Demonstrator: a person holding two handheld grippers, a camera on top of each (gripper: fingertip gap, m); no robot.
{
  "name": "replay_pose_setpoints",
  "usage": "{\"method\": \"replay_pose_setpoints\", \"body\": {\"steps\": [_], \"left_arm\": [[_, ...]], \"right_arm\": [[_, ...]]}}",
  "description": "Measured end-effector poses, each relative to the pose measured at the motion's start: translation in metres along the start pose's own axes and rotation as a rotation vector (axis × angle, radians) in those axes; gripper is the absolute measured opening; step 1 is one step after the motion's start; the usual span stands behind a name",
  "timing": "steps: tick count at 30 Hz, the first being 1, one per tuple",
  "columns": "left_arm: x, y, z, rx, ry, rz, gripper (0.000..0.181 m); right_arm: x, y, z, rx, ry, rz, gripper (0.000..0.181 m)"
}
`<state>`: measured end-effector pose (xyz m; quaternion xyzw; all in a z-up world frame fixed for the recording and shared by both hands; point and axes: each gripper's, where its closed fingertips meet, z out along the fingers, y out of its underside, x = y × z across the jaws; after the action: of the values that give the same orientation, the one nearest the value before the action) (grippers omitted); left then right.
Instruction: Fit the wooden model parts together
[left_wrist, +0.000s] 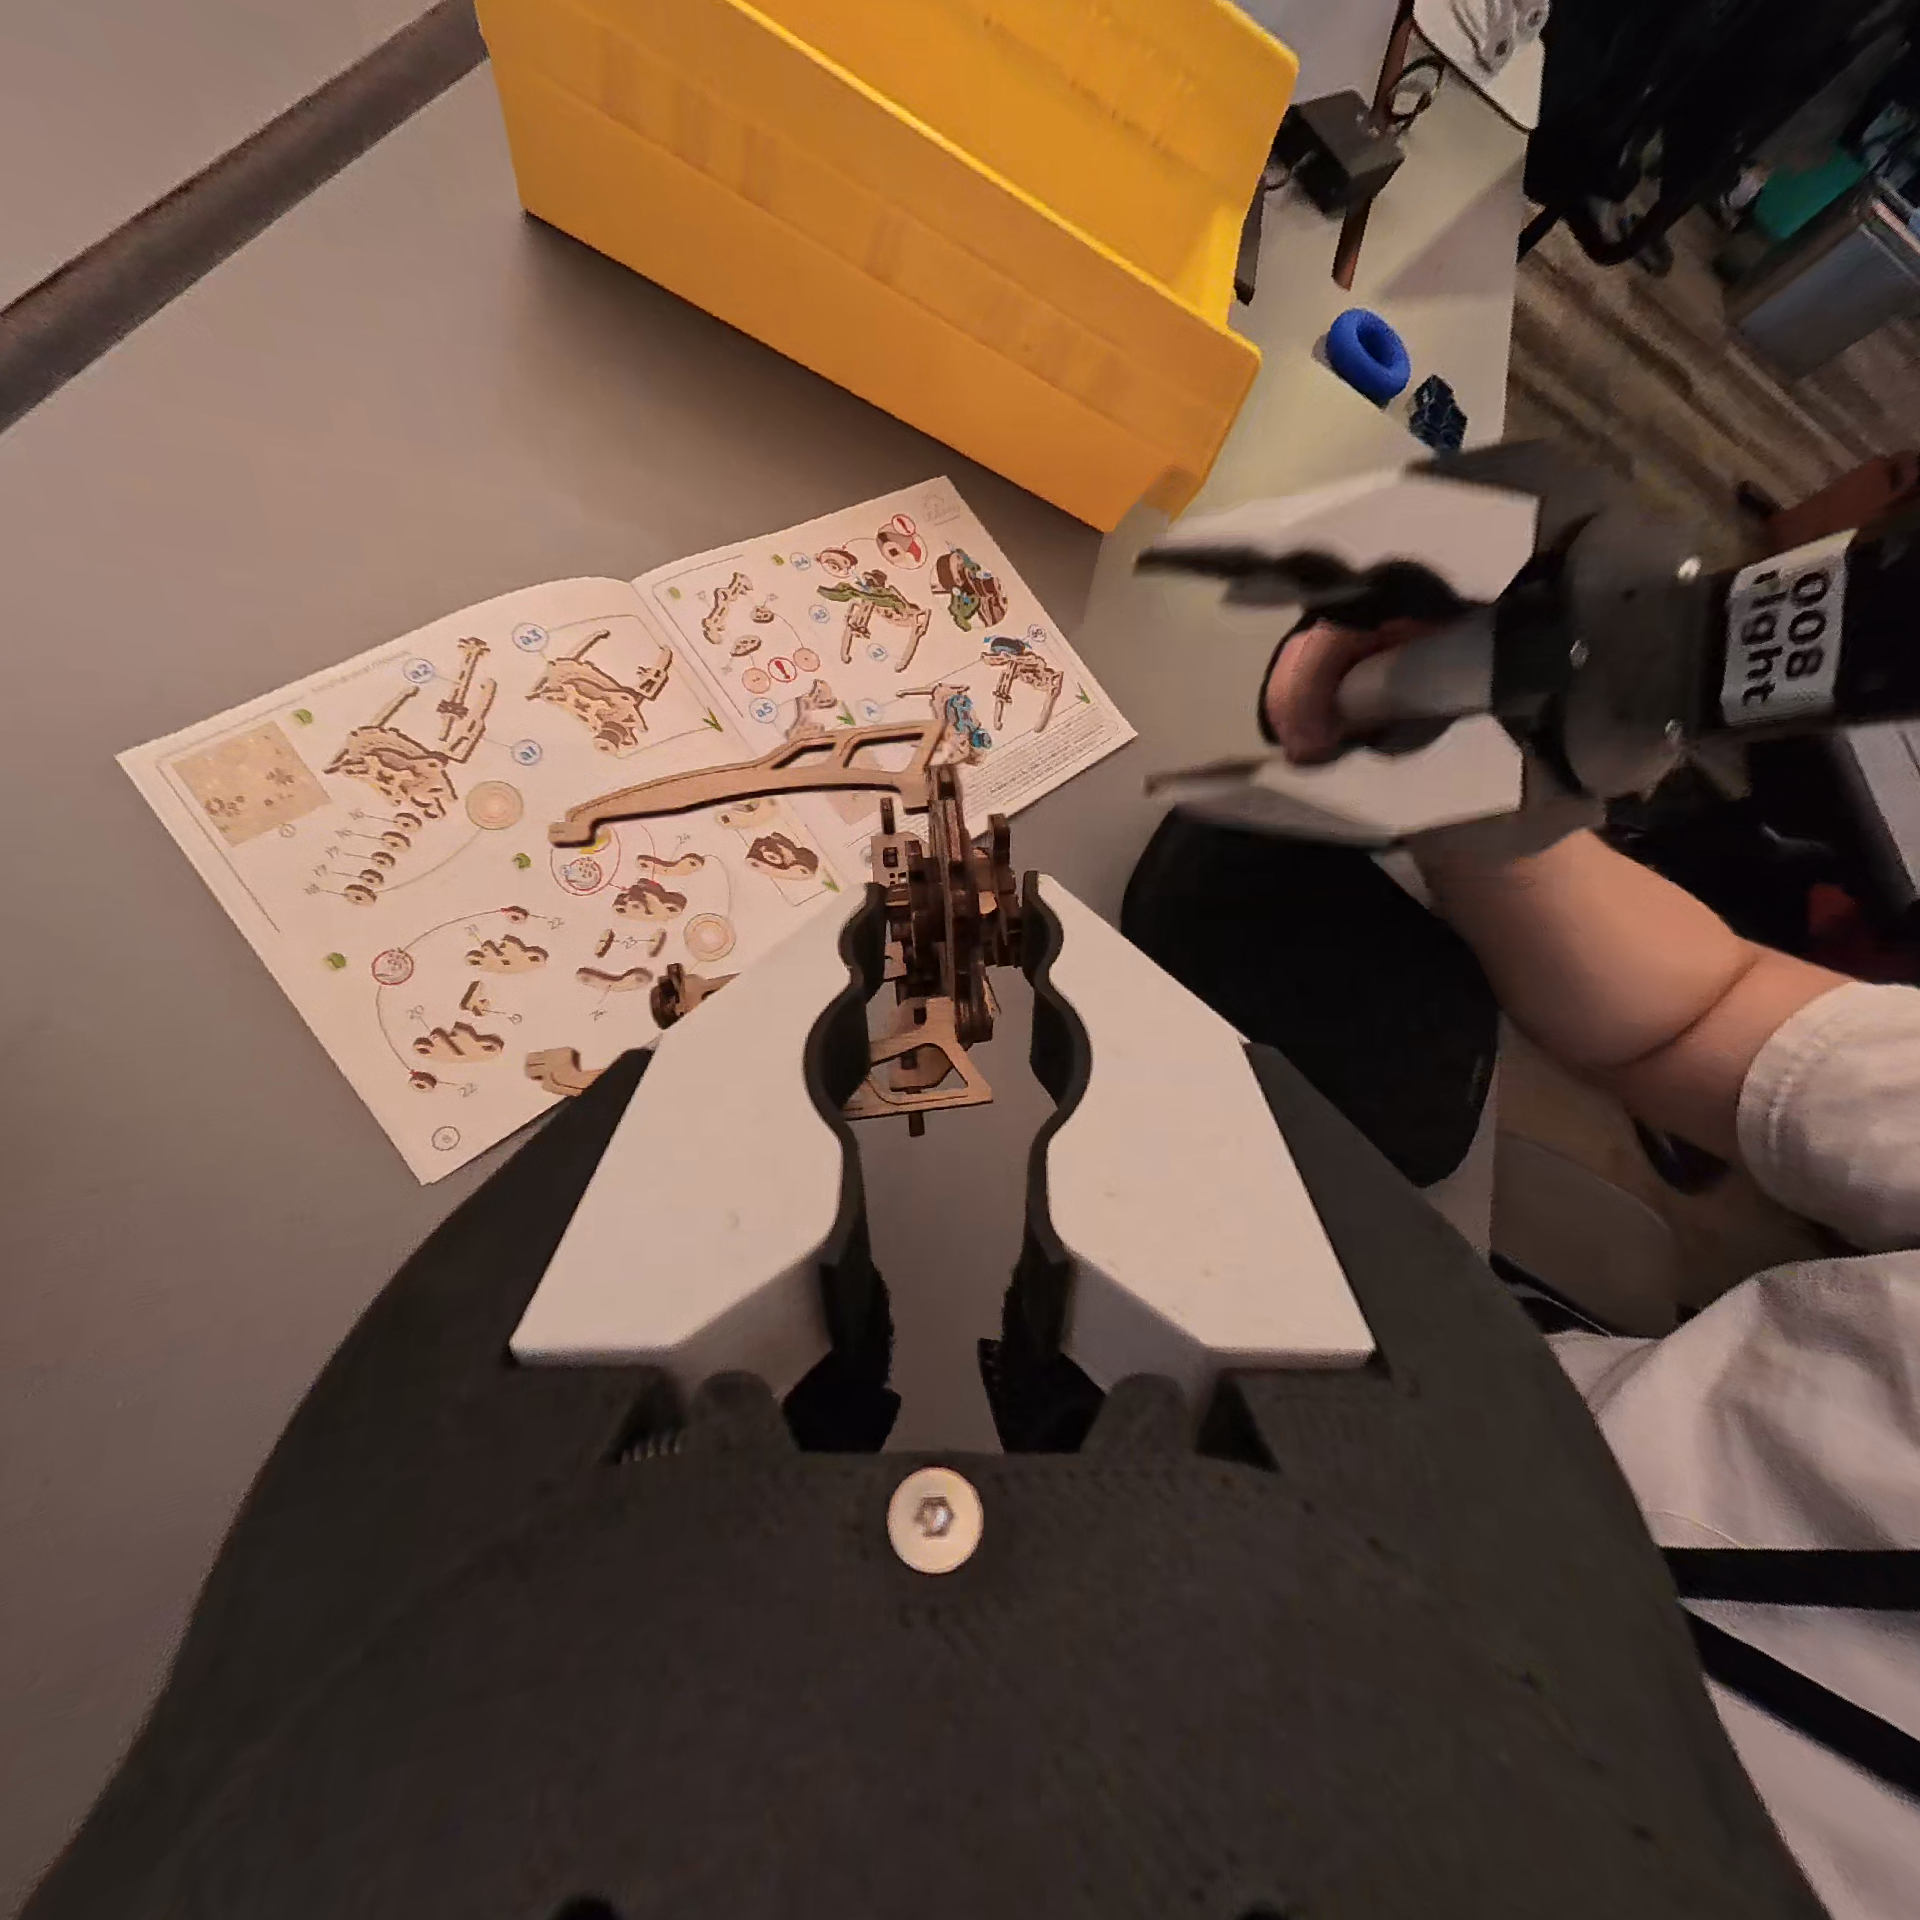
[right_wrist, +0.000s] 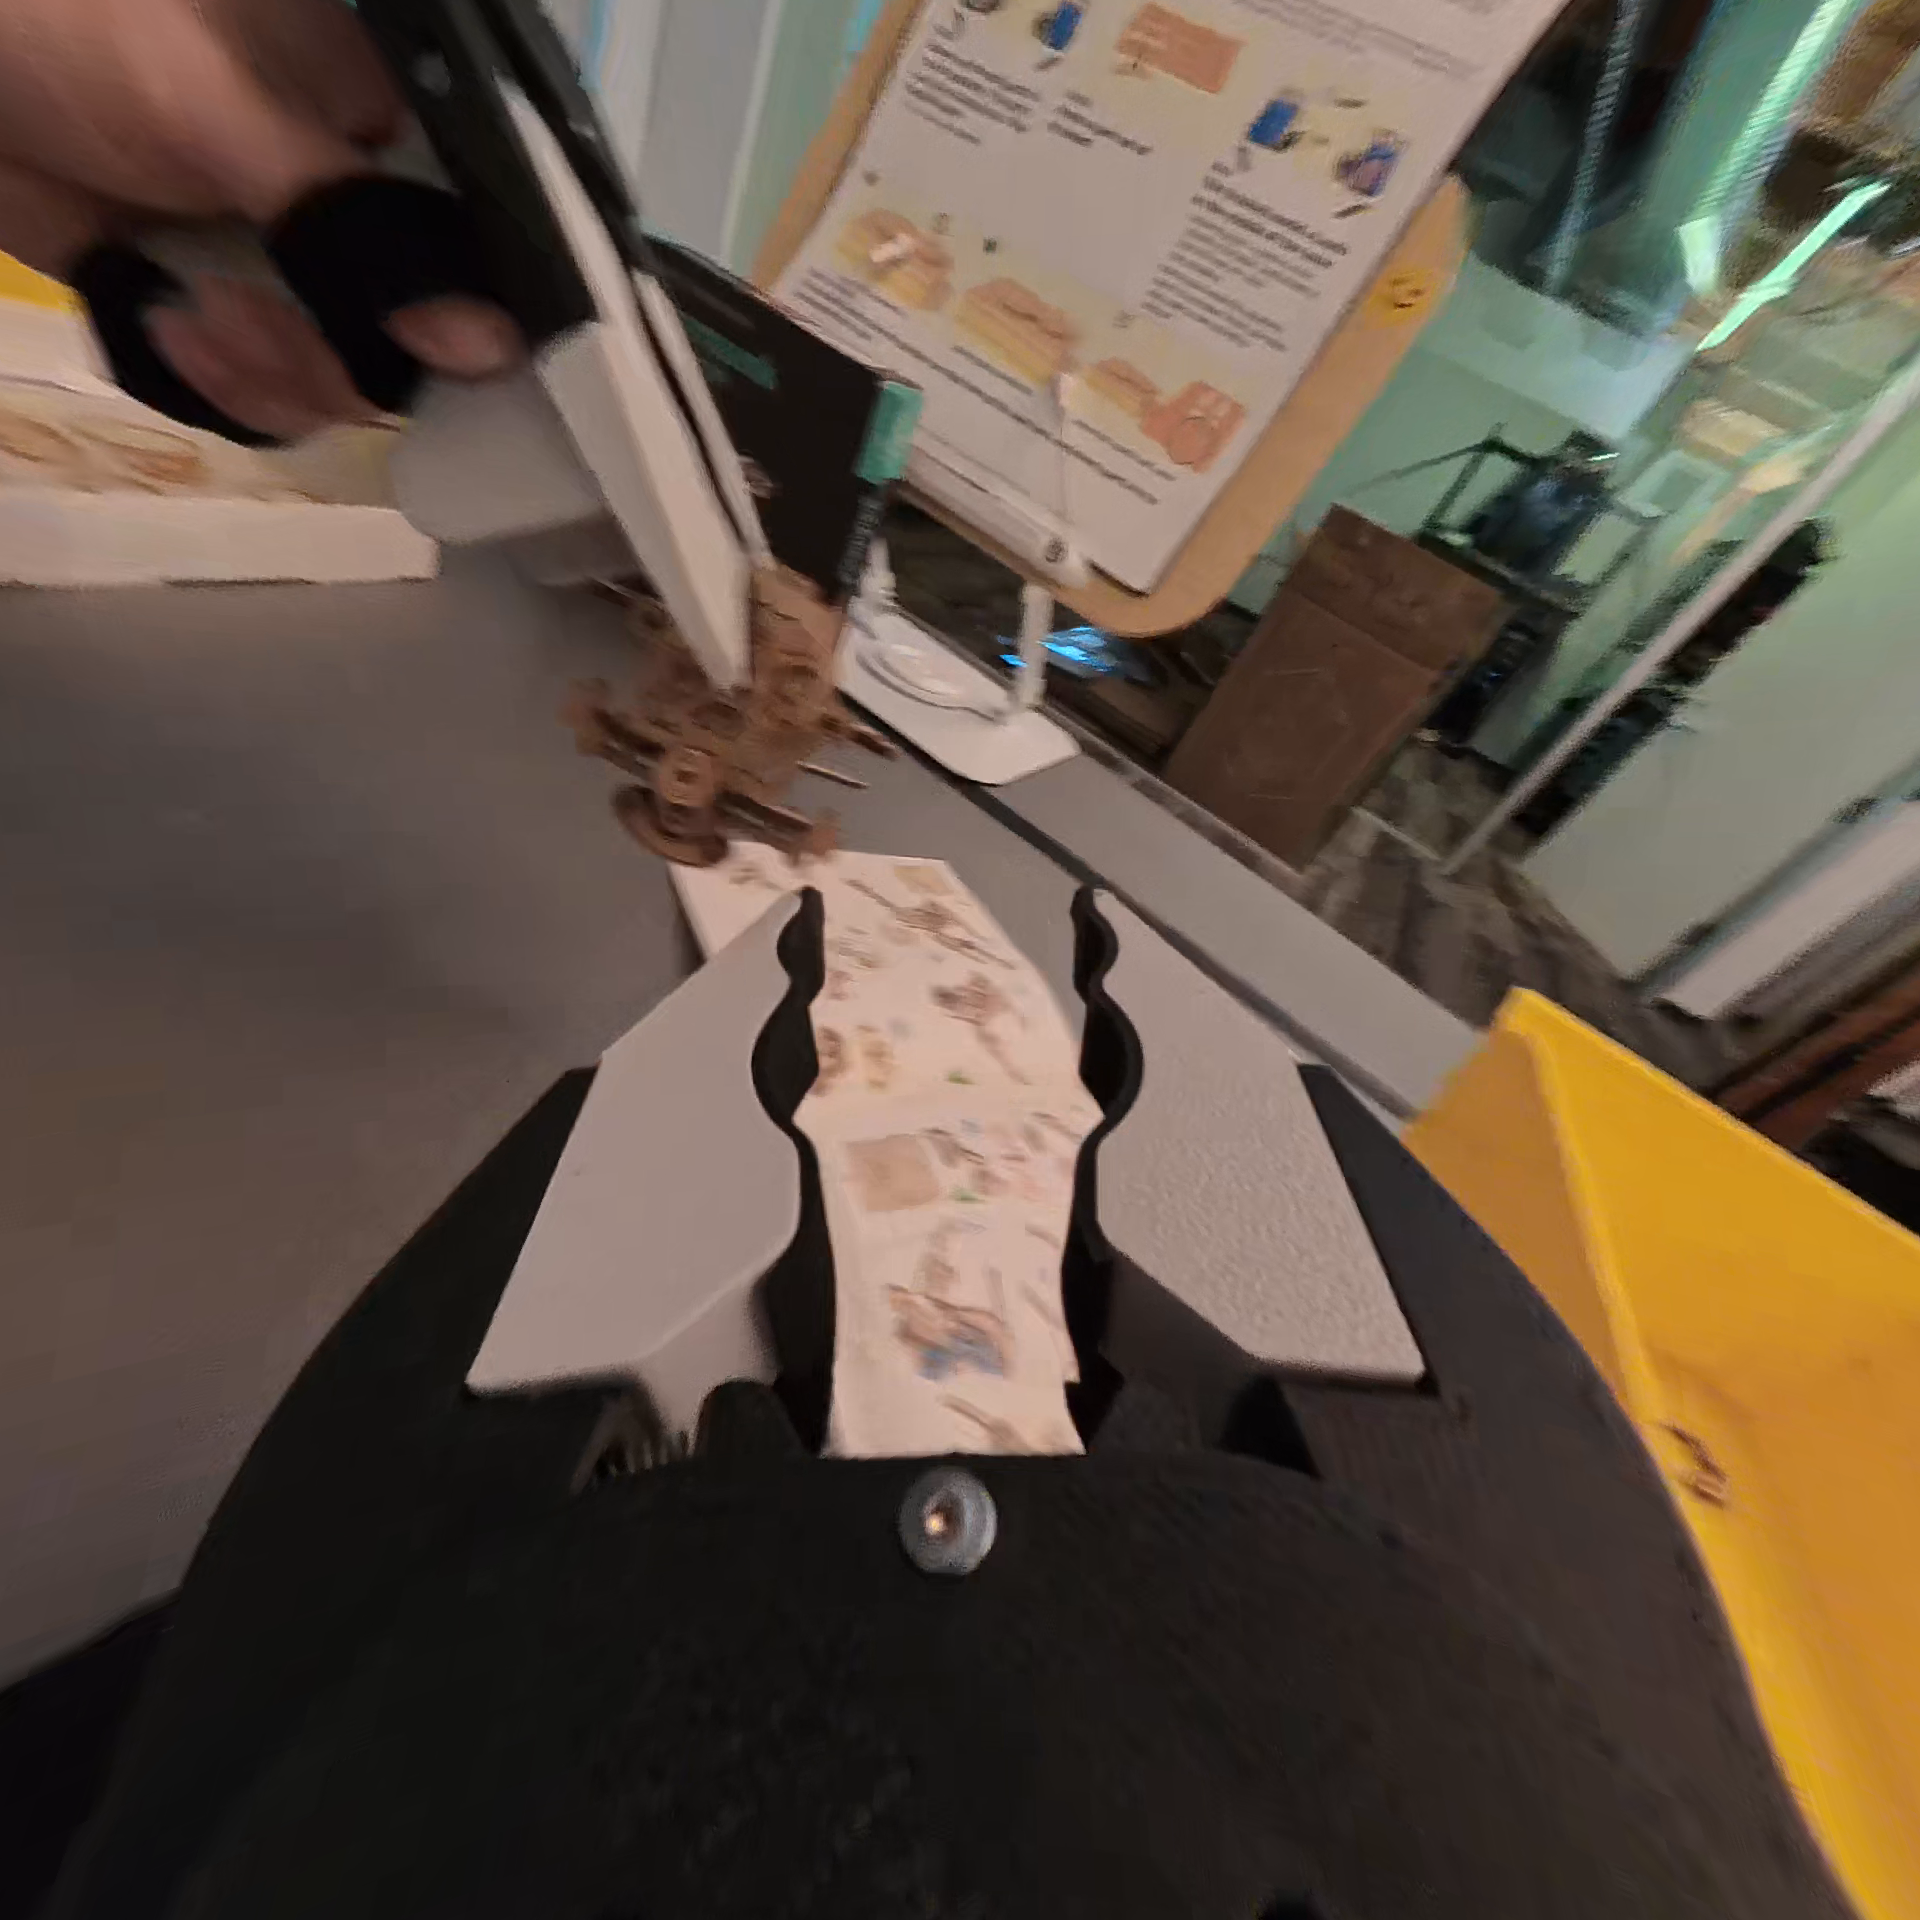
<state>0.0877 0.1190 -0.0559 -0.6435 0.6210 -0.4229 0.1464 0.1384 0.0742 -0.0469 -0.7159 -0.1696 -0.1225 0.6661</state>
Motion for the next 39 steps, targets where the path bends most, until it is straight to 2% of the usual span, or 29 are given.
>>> {"method": "replay_pose_setpoints", "body": {"steps": [4, 7, 14, 39], "left_arm": [[-0.004, 0.017, -0.003, -0.02, -0.058, 0.039, 0.024], [-0.001, 0.023, -0.005, 0.011, -0.045, 0.062, 0.024], [-0.016, 0.048, 0.003, -0.027, -0.108, 0.096, 0.024], [-0.034, 0.069, 0.022, -0.06, -0.08, -0.013, 0.023]], "right_arm": [[0.049, 0.005, -0.027, 0.021, 0.108, 0.037, 0.04], [0.069, 0.006, -0.039, 0.029, 0.198, 0.028, 0.039], [0.065, 0.012, -0.032, 0.003, 0.191, 0.023, 0.039], [0.056, 0.019, -0.025, -0.022, 0.139, 0.058, 0.039]]}}
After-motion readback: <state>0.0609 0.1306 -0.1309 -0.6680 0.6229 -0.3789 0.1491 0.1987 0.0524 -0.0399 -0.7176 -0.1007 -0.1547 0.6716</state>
